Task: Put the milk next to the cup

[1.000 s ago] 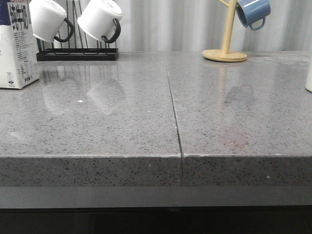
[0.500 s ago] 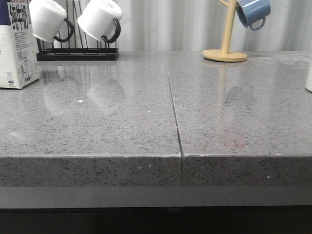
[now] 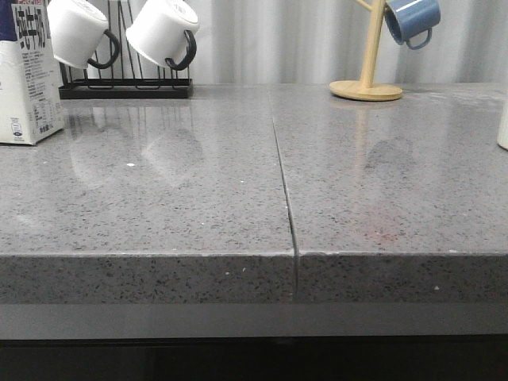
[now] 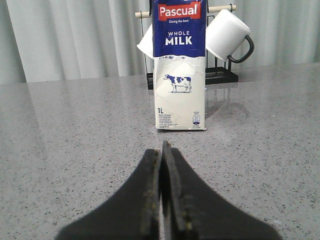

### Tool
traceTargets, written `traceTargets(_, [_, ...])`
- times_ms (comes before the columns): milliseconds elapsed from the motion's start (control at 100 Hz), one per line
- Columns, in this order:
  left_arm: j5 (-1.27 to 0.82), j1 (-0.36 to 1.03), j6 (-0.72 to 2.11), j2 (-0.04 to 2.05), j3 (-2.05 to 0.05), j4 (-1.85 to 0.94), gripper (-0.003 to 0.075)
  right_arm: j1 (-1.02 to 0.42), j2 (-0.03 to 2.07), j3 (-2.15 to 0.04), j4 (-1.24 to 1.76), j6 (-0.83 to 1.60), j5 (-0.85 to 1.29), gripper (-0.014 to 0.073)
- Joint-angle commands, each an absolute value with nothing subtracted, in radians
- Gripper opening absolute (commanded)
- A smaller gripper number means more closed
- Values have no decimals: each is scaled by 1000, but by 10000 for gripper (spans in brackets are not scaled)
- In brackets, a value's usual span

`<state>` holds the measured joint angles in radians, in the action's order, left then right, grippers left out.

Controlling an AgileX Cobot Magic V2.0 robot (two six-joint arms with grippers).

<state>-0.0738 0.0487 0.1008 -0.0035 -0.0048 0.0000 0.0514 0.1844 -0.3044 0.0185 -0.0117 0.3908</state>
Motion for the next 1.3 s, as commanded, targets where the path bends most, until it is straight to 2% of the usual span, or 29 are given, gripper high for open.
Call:
traceTargets(0, [0, 48, 100, -35, 40, 0, -20, 55, 267, -351, 31, -7, 333, -55])
traceTargets(100, [0, 48, 100, -35, 40, 0, -20, 55, 328, -351, 49, -7, 297, -15])
traceTargets(250, [0, 48, 100, -35, 40, 0, -20, 55, 401, -351, 52, -7, 224, 265])
traceTargets(310, [0, 48, 100, -35, 40, 0, -20, 55, 432, -351, 52, -7, 175, 335])
traceTargets(540, [0, 48, 100, -35, 40, 0, -20, 61, 590, -351, 21, 0, -43, 330])
traceTargets(1080, [0, 48, 100, -35, 40, 0, -20, 262, 1017, -351, 38, 0, -495, 332])
traceTargets(1290, [0, 48, 100, -35, 40, 0, -20, 280, 1184, -373, 44, -5, -635, 332])
